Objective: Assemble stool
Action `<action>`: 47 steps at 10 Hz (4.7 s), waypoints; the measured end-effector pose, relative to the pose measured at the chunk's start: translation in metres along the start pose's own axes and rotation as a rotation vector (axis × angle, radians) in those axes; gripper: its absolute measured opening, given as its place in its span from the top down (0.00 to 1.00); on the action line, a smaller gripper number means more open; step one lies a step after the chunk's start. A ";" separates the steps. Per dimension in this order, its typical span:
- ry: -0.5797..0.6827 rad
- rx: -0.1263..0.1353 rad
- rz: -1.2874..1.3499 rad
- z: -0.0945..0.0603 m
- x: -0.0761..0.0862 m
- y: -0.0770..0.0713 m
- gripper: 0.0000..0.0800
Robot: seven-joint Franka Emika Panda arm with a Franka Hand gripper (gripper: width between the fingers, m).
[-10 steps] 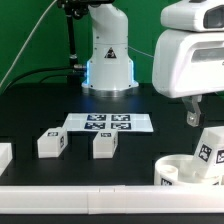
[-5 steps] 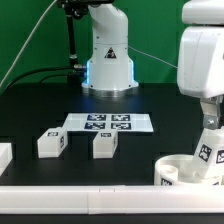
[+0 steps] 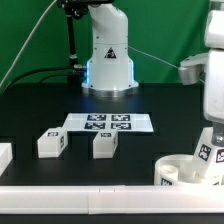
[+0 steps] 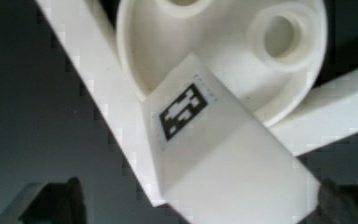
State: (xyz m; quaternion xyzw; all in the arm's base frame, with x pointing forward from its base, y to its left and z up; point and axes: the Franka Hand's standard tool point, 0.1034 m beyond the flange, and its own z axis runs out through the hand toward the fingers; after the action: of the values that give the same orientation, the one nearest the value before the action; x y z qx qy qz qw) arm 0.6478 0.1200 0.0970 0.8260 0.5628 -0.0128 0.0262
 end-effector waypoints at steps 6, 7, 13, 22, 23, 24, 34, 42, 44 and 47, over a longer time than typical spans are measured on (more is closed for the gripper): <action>-0.035 -0.018 -0.479 0.002 -0.010 0.008 0.19; -0.036 -0.017 -0.484 0.002 -0.010 0.008 0.19; -0.036 -0.012 -0.433 0.002 -0.014 0.003 0.19; -0.042 0.008 -0.388 0.019 -0.039 0.010 0.58; -0.042 0.008 -0.388 0.019 -0.039 0.010 0.58; -0.042 0.008 -0.385 0.019 -0.040 0.010 0.58; -0.011 0.073 0.621 0.020 -0.029 0.011 0.58; 0.050 0.133 1.601 0.021 -0.021 0.012 0.58; 0.047 0.199 1.878 0.021 -0.024 0.012 0.58; 0.028 0.211 2.102 0.022 -0.024 0.011 0.58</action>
Offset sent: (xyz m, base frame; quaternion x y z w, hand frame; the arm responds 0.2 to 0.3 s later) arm 0.0084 0.0000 -0.0065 -0.0195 0.0012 -0.3284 0.9443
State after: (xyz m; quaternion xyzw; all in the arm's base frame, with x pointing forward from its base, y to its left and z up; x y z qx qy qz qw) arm 0.6500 0.0924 0.0770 0.8964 -0.4394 -0.0231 -0.0542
